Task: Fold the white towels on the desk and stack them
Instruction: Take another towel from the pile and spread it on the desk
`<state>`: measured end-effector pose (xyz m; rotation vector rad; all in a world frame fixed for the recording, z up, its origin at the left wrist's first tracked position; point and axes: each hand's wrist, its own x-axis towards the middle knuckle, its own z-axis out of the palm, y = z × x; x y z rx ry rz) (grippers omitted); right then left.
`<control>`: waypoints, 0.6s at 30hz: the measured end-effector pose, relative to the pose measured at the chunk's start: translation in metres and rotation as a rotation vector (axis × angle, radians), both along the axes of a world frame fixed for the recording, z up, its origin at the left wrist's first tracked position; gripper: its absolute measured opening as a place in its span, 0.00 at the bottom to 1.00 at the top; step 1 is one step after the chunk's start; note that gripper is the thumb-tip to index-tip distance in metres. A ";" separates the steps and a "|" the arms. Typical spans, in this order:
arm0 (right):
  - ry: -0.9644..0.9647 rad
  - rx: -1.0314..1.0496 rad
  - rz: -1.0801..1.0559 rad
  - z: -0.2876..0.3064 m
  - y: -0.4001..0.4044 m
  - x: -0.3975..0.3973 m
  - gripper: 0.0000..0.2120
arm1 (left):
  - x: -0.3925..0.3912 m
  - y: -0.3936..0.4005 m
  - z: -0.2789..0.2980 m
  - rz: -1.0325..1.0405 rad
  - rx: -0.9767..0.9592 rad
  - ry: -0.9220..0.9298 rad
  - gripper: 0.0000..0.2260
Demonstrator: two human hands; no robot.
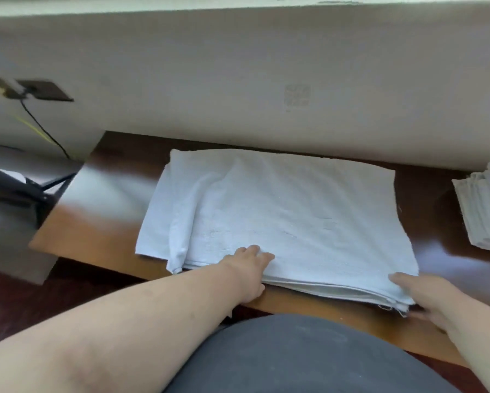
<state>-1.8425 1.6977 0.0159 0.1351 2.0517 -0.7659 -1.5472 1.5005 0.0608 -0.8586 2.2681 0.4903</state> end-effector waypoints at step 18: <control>0.605 0.080 1.064 0.040 -0.130 0.143 0.26 | 0.079 -0.110 -0.008 0.061 -0.069 0.377 0.15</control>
